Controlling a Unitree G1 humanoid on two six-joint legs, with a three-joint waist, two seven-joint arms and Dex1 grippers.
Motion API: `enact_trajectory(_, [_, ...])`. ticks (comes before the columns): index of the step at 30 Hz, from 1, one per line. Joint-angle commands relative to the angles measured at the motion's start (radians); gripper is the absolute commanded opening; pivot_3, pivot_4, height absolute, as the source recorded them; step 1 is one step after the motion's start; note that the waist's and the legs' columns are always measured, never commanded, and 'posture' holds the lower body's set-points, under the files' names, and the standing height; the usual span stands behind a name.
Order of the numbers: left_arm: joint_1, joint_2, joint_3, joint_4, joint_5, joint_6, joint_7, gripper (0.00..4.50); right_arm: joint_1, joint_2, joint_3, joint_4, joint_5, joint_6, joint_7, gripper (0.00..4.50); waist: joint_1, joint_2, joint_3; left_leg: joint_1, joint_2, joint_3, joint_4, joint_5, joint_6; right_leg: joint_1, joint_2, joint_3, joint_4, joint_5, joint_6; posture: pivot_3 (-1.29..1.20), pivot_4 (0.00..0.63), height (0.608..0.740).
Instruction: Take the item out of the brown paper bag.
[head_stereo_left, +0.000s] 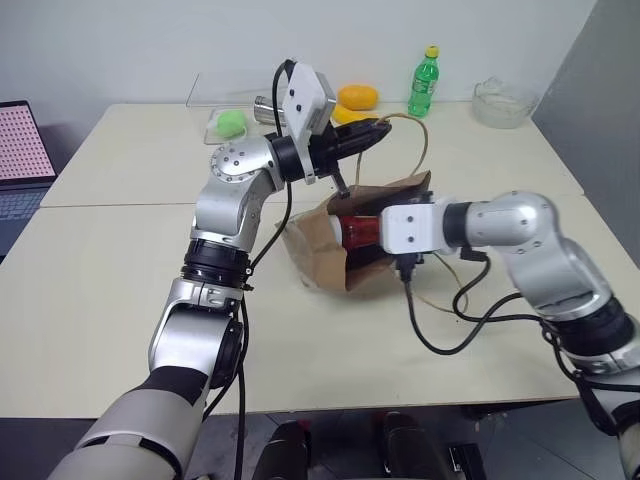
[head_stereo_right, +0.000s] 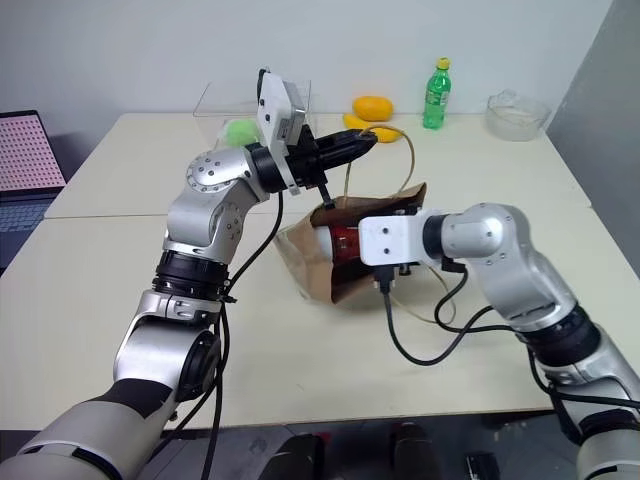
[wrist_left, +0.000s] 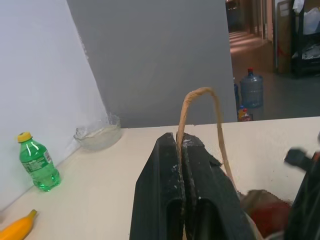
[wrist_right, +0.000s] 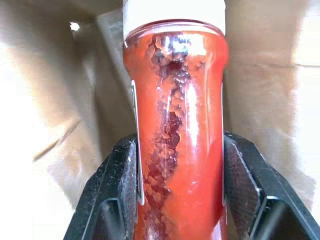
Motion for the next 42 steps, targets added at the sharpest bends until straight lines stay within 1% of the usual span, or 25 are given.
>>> enact_trajectory(1, [-0.033,0.004,0.011,-0.005,0.003,-0.028,0.006,0.0,0.0,-0.026,-0.103,-0.117,0.111,0.075,0.041,1.96,0.001,0.0,0.0,0.0,0.0,0.0,0.0,0.0,0.0,0.0,0.0,0.0,0.0,0.0,0.0,0.0,0.15,0.74])
enact_trajectory(5, [-0.032,0.006,0.01,0.004,0.008,-0.038,0.005,0.0,-0.011,-0.043,-0.173,-0.178,0.219,0.182,0.055,1.96,-0.001,0.0,0.0,0.0,0.0,0.0,0.0,-0.002,0.003,0.0,0.0,0.0,0.001,0.0,0.0,0.0,0.15,0.74])
enact_trajectory(9, [-0.036,0.009,0.008,0.021,0.019,-0.053,0.005,0.0,-0.028,-0.042,-0.26,-0.224,0.348,0.312,0.033,1.96,0.0,0.0,0.0,0.0,0.0,0.0,0.0,-0.002,0.004,0.0,0.0,0.0,0.001,0.0,0.0,0.0,0.15,0.74])
enact_trajectory(11, [-0.036,0.013,0.009,0.031,0.028,-0.058,0.01,0.0,-0.035,-0.044,-0.348,-0.236,0.402,0.38,-0.01,1.96,0.001,0.0,0.0,0.0,0.0,0.0,0.0,-0.002,0.004,0.0,0.0,0.0,0.001,0.0,0.0,0.0,0.15,0.74])
enact_trajectory(14, [-0.03,0.02,0.013,0.04,0.042,-0.059,0.027,0.0,-0.015,-0.077,-0.547,-0.254,0.47,0.504,-0.082,1.96,0.007,0.0,0.0,0.0,0.0,0.0,0.0,-0.002,0.004,0.0,0.0,0.0,0.0,0.0,0.0,0.0,0.15,0.74])
enact_trajectory(16, [-0.025,0.023,0.016,0.037,0.047,-0.053,0.04,0.0,0.048,-0.137,-0.644,-0.253,0.457,0.517,-0.11,1.96,0.016,0.0,0.0,-0.001,-0.001,0.0,0.0,-0.002,0.004,0.0,-0.001,0.0,0.0,0.0,0.0,0.0,0.15,0.74])
enact_trajectory(18, [-0.024,0.025,0.018,0.037,0.047,-0.047,0.046,0.0,0.161,-0.222,-0.681,-0.231,0.394,0.447,-0.118,1.96,0.027,0.0,0.0,-0.001,-0.001,0.0,0.0,-0.002,0.004,0.0,-0.001,0.0,0.0,0.0,0.0,0.0,0.15,0.74])
enact_trajectory(20, [-0.025,0.026,0.016,0.037,0.044,-0.043,0.049,0.0,0.269,-0.277,-0.711,-0.186,0.336,0.37,-0.143,1.96,0.028,0.0,0.0,-0.001,-0.001,0.001,0.0,-0.002,0.004,0.001,-0.001,0.0,-0.001,0.0,0.0,0.0,0.15,0.74])
enact_trajectory(22, [-0.029,0.024,0.015,0.039,0.041,-0.037,0.053,0.0,0.381,-0.32,-0.686,-0.095,0.228,0.24,-0.2,1.96,0.026,0.0,0.0,-0.001,-0.002,0.003,0.0,-0.002,0.004,0.0,-0.002,0.001,0.0,0.0,0.0,0.0,0.15,0.74])
enact_trajectory(25, [-0.038,0.018,0.017,0.042,0.04,-0.03,0.059,0.0,0.468,-0.327,-0.598,0.028,0.125,0.057,-0.268,1.96,0.021,0.0,0.0,0.0,-0.002,0.004,0.001,-0.002,0.004,0.0,-0.002,0.002,0.001,0.0,0.001,0.0,0.15,0.74])
enact_trajectory(26, [-0.04,0.015,0.017,0.044,0.041,-0.029,0.06,0.0,0.475,-0.314,-0.557,0.072,0.093,-0.005,-0.297,1.96,0.02,0.0,0.0,0.001,-0.001,0.004,0.001,-0.002,0.004,0.0,-0.002,0.002,0.001,0.0,0.001,0.0,0.15,0.74])
enact_trajectory(28, [-0.042,0.009,0.014,0.04,0.04,-0.025,0.063,0.0,0.474,-0.281,-0.411,0.198,-0.021,-0.131,-0.367,1.96,0.0,0.003,0.001,0.001,-0.001,0.005,0.001,-0.002,0.004,0.0,-0.001,0.003,0.002,0.0,0.001,0.0,0.15,0.74])
enact_trajectory(30, [-0.04,0.006,0.014,0.033,0.04,-0.022,0.064,0.0,0.465,-0.25,-0.303,0.311,-0.112,-0.238,-0.421,1.96,-0.003,0.001,0.0,0.002,0.001,0.004,0.001,-0.002,0.004,0.001,0.0,0.002,0.001,0.0,0.001,0.0,0.15,0.74])
enact_trajectory(32, [-0.035,0.01,0.016,0.026,0.04,-0.02,0.065,0.0,0.461,-0.236,-0.252,0.376,-0.151,-0.319,-0.436,1.96,-0.003,0.002,0.001,0.002,0.0,0.005,0.001,-0.002,0.004,0.001,0.0,0.003,0.001,0.0,0.001,0.0,0.15,0.74])
enact_trajectory(35, [-0.029,0.014,0.016,0.02,0.038,-0.017,0.068,0.0,0.472,-0.232,-0.232,0.405,-0.157,-0.377,-0.427,1.96,-0.005,0.003,0.001,0.001,0.0,0.005,0.001,0.0,0.0,0.0,-0.001,0.004,0.001,0.0,0.001,0.0,0.15,0.74])
enact_trajectory(36, [-0.026,0.015,0.015,0.018,0.038,-0.017,0.069,0.0,0.482,-0.234,-0.232,0.403,-0.158,-0.389,-0.425,2.71,-0.004,0.003,0.001,0.001,0.0,0.005,0.001,0.0,0.0,0.001,-0.001,0.003,0.001,0.0,0.001,0.0,0.15,0.74])
enact_trajectory(37, [-0.025,0.015,0.015,0.016,0.038,-0.016,0.07,0.0,0.492,-0.236,-0.237,0.397,-0.155,-0.395,-0.418,3.02,-0.004,0.003,0.001,0.001,0.0,0.004,0.001,0.0,0.0,0.001,-0.001,0.003,0.001,0.0,0.001,0.0,0.15,0.74])
enact_trajectory(38, [-0.024,0.015,0.015,0.016,0.038,-0.015,0.071,0.0,0.503,-0.239,-0.247,0.386,-0.15,-0.396,-0.413,3.45,-0.003,0.003,0.001,0.001,0.0,0.004,0.001,0.0,0.0,0.001,-0.001,0.003,0.001,0.0,0.001,0.0,0.15,0.74])
enact_trajectory(41, [-0.024,0.013,0.014,0.016,0.037,-0.013,0.073,0.0,0.537,-0.245,-0.299,0.321,-0.102,-0.364,-0.379,4.47,-0.002,0.003,0.001,0.001,-0.001,0.004,0.001,0.0,0.0,0.001,-0.001,0.003,0.001,0.0,0.001,0.0,0.15,0.74])
enact_trajectory(42, [-0.024,0.011,0.013,0.017,0.037,-0.012,0.074,0.0,0.556,-0.246,-0.329,0.279,-0.073,-0.336,-0.362,4.47,-0.002,0.003,0.001,0.001,-0.001,0.004,0.001,0.0,0.0,0.001,-0.001,0.003,0.001,0.0,0.001,0.0,0.15,0.74])
